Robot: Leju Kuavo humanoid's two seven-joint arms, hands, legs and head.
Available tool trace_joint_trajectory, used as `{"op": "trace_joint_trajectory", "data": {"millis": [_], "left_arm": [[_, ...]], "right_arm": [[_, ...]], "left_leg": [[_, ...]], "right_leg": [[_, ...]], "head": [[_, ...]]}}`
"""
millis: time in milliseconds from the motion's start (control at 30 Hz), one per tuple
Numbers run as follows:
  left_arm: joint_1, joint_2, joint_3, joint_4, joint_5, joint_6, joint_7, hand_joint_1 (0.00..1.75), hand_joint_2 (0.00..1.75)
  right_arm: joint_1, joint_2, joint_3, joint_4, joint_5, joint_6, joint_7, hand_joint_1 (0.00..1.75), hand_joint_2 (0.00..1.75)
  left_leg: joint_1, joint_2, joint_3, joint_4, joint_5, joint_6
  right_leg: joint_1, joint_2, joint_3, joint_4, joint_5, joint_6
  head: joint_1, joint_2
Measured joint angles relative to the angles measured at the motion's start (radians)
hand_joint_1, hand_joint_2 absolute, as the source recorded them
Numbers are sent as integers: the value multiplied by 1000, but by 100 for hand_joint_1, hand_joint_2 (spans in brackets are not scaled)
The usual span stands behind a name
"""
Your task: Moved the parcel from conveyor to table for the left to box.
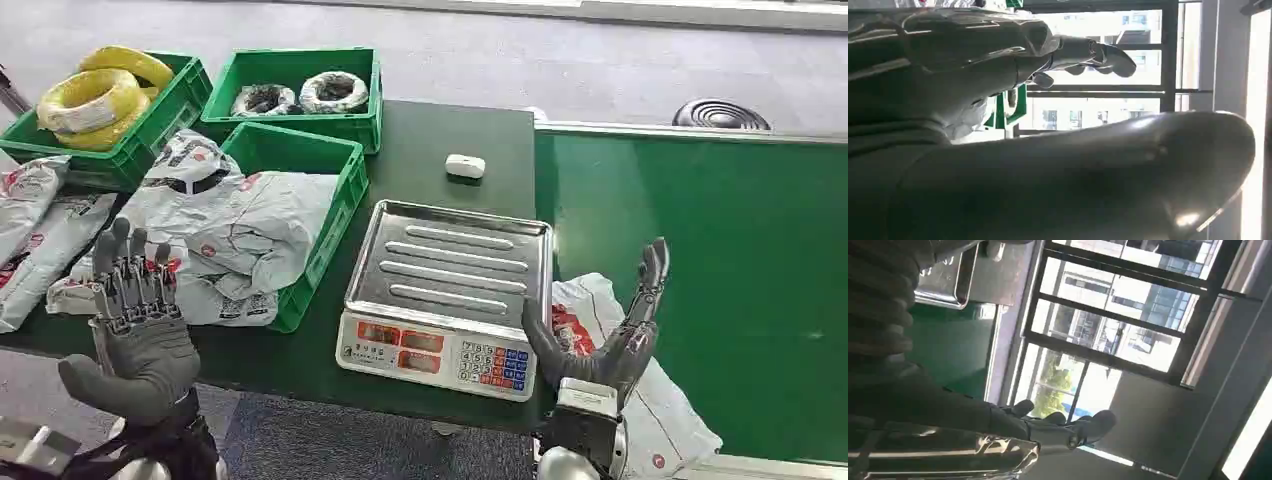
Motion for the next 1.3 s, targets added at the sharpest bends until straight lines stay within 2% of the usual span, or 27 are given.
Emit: {"op": "trace_joint_trajectory", "data": {"millis": [100, 167, 233, 300, 367, 533, 667, 967, 1100, 1200, 1267, 1300], "left_arm": [[1, 0, 0, 0, 0, 0, 0, 0, 0], [1, 0, 0, 0, 0, -1, 0, 0, 0], [1, 0, 0, 0, 2, -2, 0, 0, 0], [1, 0, 0, 2, 3, -5, 0, 0, 0], [5, -1, 2, 3, 7, -10, 0, 0, 0], [8, -1, 3, 3, 11, -20, 0, 0, 0], [13, -1, 5, 3, 11, -23, 0, 0, 0], [14, -1, 8, 3, 11, -23, 0, 0, 0], [13, 0, 8, 3, 23, -22, 0, 0, 0], [11, 3, 8, 9, 28, -18, 0, 0, 0], [8, 8, 5, 11, 28, -10, 0, 0, 0], [8, 10, 4, 11, 28, -8, 0, 0, 0]], "right_arm": [[-1, 0, 0, 2, 14, -3, -2, 0, 175], [0, 5, -9, 3, 112, -17, -5, 0, 175], [0, 38, -61, 2, 314, -26, -12, 0, 175], [-1, 71, -142, -14, 483, -27, 33, 0, 175], [-10, 85, -249, -36, 629, -28, 124, 0, 175], [-22, 105, -396, -53, 731, -28, 210, 0, 175], [-52, 115, -505, -32, 822, -28, 326, 0, 175], [-65, 127, -591, 0, 844, -28, 347, 0, 175], [-93, 114, -614, 51, 921, -28, 488, 0, 175], [-139, 69, -640, 178, 915, -19, 576, 0, 175], [-162, 45, -644, 256, 857, 46, 612, 0, 175], [-173, 35, -642, 292, 799, 121, 619, 0, 175]], "left_leg": [[0, 0, 0, 0, 0, 0], [0, 0, 0, 0, 0, 0], [0, 0, 0, 0, 0, 0], [0, 0, 0, 0, 0, 0], [0, 0, 0, 0, 0, 0], [0, 0, 0, 0, 0, 0], [0, 0, 1, 0, 0, 0], [0, 0, 0, 0, 0, 0], [0, 0, 1, 0, 0, 0], [0, 1, 1, 0, 0, 0], [0, 1, 1, 0, 0, 0], [0, 0, 1, 0, 0, 0]], "right_leg": [[0, 0, 0, 0, 0, 0], [0, 0, 0, 0, 0, 0], [0, 0, 0, 0, 0, 0], [0, 0, 0, 0, 0, 0], [0, 0, 1, 0, 0, 0], [-1, 0, 0, 0, 0, 0], [-1, 0, 0, 0, 0, 0], [0, 0, 0, 0, 0, 0], [0, 1, 1, 0, 0, 0], [-1, 1, 1, 0, 1, 0], [-1, 1, 1, 0, 1, 1], [-1, 1, 1, 0, 1, 1]], "head": [[0, 0], [0, 0], [0, 0], [0, 0], [0, 0], [0, 0], [0, 0], [0, 0], [0, 0], [0, 0], [0, 0], [0, 0]]}}
